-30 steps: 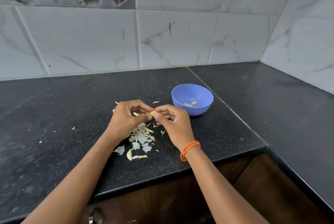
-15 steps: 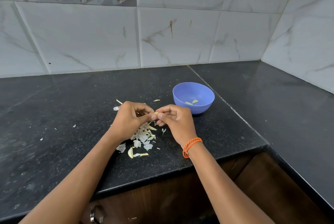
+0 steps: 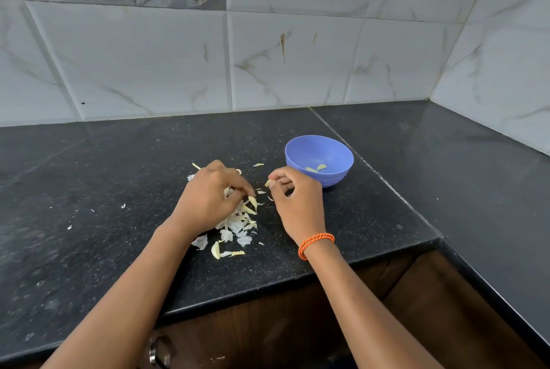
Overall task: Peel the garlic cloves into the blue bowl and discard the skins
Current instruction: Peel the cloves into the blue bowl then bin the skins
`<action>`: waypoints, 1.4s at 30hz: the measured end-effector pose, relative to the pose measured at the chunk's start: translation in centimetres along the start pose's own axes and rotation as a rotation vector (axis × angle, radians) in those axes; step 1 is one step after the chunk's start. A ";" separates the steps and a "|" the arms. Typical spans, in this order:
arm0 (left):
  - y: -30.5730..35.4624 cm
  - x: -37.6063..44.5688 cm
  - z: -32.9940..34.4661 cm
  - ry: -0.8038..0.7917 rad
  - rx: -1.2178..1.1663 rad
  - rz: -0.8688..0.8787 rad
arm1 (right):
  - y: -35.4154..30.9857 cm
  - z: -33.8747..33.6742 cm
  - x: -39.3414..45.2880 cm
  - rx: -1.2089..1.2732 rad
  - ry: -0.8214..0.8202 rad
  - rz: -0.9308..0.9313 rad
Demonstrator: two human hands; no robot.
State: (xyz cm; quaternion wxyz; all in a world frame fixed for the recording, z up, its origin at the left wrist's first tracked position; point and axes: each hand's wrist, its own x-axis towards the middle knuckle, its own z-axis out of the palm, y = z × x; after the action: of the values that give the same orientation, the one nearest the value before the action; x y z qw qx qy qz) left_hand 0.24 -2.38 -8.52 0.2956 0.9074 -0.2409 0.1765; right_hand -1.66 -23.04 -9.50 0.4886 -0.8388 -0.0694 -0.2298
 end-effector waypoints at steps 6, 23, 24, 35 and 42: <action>0.3 0.3 0.3 0.100 0.032 -0.077 | 0.3 -0.8 0.2 -0.169 -0.026 0.074; -0.5 0.7 0.6 0.121 -0.141 -0.167 | -2.1 2.9 0.4 0.153 -0.099 0.159; -0.5 0.7 0.7 0.104 -0.129 -0.155 | -1.7 2.4 0.5 0.099 -0.108 0.128; -0.8 0.7 1.2 0.096 -0.124 -0.159 | -3.5 -3.1 3.7 -0.467 -0.287 -0.286; -0.7 0.7 1.4 0.096 -0.118 -0.158 | -2.9 -0.2 1.5 -0.681 -0.513 -0.320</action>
State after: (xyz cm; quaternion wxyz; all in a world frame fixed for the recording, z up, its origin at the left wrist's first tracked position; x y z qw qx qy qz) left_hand 1.41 -3.00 -9.58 0.3727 0.8952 -0.1641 0.1812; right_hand -1.37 -21.83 -6.43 0.1104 -0.9602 -0.2374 -0.0969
